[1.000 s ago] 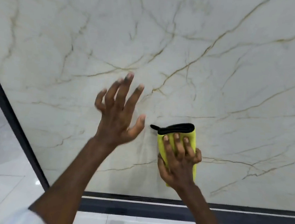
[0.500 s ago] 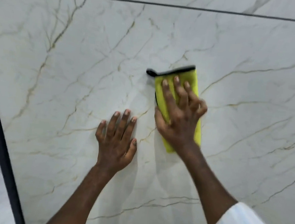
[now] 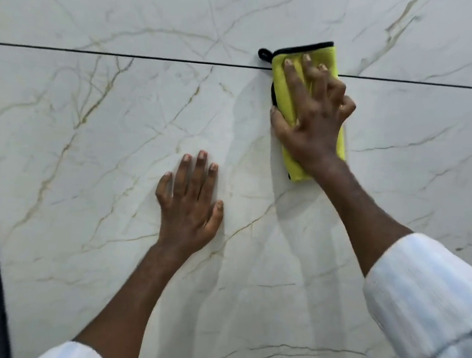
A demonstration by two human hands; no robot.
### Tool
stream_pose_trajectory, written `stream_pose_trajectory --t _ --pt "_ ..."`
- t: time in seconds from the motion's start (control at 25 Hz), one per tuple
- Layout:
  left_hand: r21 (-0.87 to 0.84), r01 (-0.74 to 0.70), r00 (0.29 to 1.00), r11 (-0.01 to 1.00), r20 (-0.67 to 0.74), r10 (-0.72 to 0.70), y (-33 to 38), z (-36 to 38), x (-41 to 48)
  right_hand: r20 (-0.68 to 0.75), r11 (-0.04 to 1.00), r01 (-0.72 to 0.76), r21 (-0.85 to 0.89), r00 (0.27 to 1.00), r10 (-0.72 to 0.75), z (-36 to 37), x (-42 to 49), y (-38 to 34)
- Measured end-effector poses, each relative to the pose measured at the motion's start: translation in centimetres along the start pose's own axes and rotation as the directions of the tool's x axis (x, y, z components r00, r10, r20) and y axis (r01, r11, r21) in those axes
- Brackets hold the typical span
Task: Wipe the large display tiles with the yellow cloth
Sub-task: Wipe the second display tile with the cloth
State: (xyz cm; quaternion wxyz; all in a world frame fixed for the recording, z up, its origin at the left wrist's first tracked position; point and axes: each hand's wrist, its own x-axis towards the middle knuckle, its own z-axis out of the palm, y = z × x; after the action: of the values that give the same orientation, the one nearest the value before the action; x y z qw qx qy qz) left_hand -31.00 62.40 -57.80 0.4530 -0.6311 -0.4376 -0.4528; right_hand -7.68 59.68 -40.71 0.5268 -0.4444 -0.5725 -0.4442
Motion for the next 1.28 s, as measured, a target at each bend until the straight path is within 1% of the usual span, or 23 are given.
stream_pose_trajectory --t 0.04,0.12,0.2,0.28,0.32,0.4,0.48,0.52,0.64,0.68,0.76,0.84,0.92,1.0,1.08,1.12,1.2,1.28 --pt "-0.002 0.017 1.0 1.0 -0.004 -0.017 0.0 0.0 -0.2 -0.022 1.0 -0.018 -0.006 1.0 0.018 -0.2 -0.1 0.6" --pt "-0.053 0.024 0.999 0.998 -0.03 -0.026 0.8 -0.5 0.0 -0.057 0.998 -0.038 -0.042 0.998 0.035 -0.5 -4.4 2.0" --pt "-0.118 -0.065 0.996 0.991 -0.073 0.056 2.8 -1.4 1.0 -0.054 0.994 -0.092 -0.064 0.995 0.088 -0.4 -12.1 3.2" --pt "-0.114 -0.17 0.982 0.979 -0.099 0.159 5.4 -1.5 1.7 0.008 0.989 -0.116 -0.091 0.993 0.117 -0.4 -20.8 3.8" --pt "-0.108 -0.197 0.978 0.974 -0.089 0.188 6.4 -1.2 1.8 0.046 0.988 -0.114 -0.107 0.992 0.12 -0.6 -24.2 3.7" --pt "-0.1 -0.222 0.975 0.97 -0.03 0.22 7.8 -0.2 1.3 0.091 0.989 -0.087 -0.123 0.991 0.099 -0.8 -27.1 3.9" --pt "-0.062 -0.255 0.967 0.965 0.007 0.256 7.9 0.7 0.3 0.079 0.995 -0.057 -0.08 0.995 0.063 -1.1 -23.6 4.5" --pt "-0.047 -0.26 0.965 0.964 0.006 0.261 7.8 1.0 0.0 0.057 0.997 -0.049 -0.053 0.997 0.052 -1.2 -20.1 4.9" --pt "-0.052 -0.241 0.97 0.969 -0.005 0.241 8.1 1.1 -0.2 0.014 0.997 -0.079 0.019 0.997 0.079 -2.0 -9.2 6.2" --pt "-0.052 -0.232 0.973 0.971 -0.009 0.232 8.2 1.1 -0.1 0.0 0.996 -0.087 0.017 0.996 0.087 -2.1 -7.4 6.4" --pt "-0.047 -0.223 0.975 0.974 -0.005 0.223 8.2 1.1 0.1 -0.021 0.997 -0.076 -0.023 0.997 0.075 -2.0 -8.5 6.3" --pt "-0.095 -0.22 0.975 0.971 -0.012 0.22 8.3 1.0 -0.1 -0.029 0.994 -0.08 -0.068 0.997 0.078 -1.2 -14.5 5.8" --pt "-0.195 -0.164 0.986 0.967 -0.02 0.163 9.4 0.5 -2.2 0.02 0.994 -0.091 -0.066 0.996 0.093 -0.5 -23.3 4.8" --pt "-0.226 -0.095 0.995 0.97 0.009 0.1 11.0 0.4 -6.9 0.129 0.994 -0.06 -0.094 0.989 0.072 -0.2 -33.2 3.8" --pt "-0.179 -0.091 0.989 0.98 0.096 0.109 11.8 1.1 -12.5 0.257 0.993 -0.002 -0.117 0.966 0.033 -0.7 -41.5 3.2" --pt "-0.145 -0.11 0.981 0.983 0.141 0.13 11.8 1.6 -14.8 0.301 0.993 0.02 -0.113 0.953 0.015 -1.2 -44.1 3.2" --pt "-0.105 -0.139 0.973 0.985 0.171 0.156 11.3 2.6 -17.2 0.325 0.997 0.039 -0.06 0.946 -0.018 -1.9 -45.3 3.5" --pt "-0.093 -0.135 0.977 0.986 0.15 0.148 11.3 3.2 -17.4 0.278 1.0 0.02 0.012 0.96 -0.023 -2.1 -42.1 3.8"
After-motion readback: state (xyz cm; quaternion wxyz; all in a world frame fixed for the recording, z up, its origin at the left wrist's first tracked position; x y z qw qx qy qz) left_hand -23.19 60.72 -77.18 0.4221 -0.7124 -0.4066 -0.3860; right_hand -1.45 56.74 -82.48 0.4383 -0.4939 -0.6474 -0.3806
